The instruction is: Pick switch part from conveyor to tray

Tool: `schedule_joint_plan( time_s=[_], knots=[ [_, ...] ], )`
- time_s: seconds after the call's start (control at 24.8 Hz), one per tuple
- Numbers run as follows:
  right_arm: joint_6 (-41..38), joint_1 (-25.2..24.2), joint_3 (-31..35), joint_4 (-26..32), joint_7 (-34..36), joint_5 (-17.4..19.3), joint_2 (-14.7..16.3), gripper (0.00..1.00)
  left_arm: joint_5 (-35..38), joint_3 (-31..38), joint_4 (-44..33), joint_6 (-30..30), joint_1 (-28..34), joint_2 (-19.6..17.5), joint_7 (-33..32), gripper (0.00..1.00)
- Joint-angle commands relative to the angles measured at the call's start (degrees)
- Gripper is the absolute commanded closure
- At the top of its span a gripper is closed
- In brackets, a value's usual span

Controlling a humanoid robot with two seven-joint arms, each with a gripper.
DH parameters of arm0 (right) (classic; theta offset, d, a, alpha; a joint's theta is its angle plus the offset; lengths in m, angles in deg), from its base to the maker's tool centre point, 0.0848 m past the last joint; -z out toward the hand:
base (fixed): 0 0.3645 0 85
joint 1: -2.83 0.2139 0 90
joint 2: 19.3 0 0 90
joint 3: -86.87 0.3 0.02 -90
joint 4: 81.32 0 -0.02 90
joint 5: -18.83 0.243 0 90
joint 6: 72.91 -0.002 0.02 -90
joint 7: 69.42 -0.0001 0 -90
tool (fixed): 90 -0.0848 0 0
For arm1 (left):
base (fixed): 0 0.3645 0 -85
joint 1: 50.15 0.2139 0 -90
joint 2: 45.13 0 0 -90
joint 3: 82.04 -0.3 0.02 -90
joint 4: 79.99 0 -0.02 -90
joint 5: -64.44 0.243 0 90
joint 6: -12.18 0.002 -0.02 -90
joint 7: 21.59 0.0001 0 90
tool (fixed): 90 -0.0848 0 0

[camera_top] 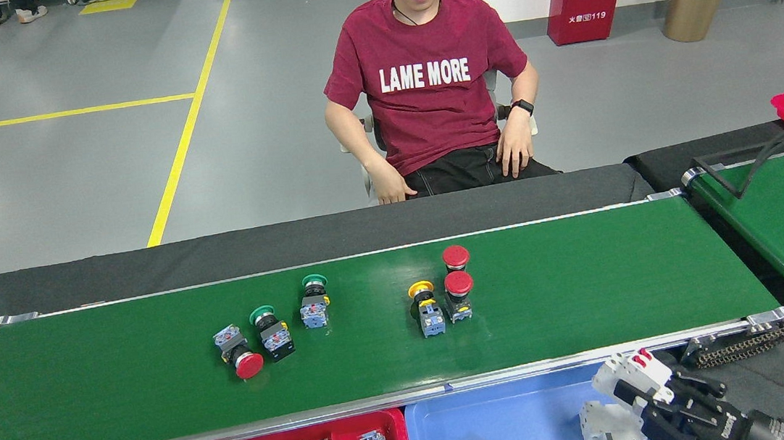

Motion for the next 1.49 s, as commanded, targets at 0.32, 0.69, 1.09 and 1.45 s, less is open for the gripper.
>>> schedule_joint_plan(
  time_s=[0.32,0.69,1.09,1.45],
  knots=[
    [-0.91,4.04,7.22,3.26,-9.57,2.41,-11.07,0.02,1.18,-9.15,-2.48,5.2,-9.08,0.12,-5.61,0.0],
    [-0.91,8.69,14.61,2.21,-9.57,2.33,-15.46,0.05,6.19,-10.12,3.32,11.18,-16.64,0.39,-10.97,0.0],
    [10.51,11.68,14.52,1.86,-3.94,-14.81,-18.01,0.08,6.28,-10.12,10.44,13.81,-21.92,-0.23,-11.06,0.0],
    [22.73,16.08,13.82,2.12,1.06,-27.55,-27.5,0.08,6.28,-9.77,18.09,15.31,-25.69,-2.08,-11.06,0.0]
  ],
)
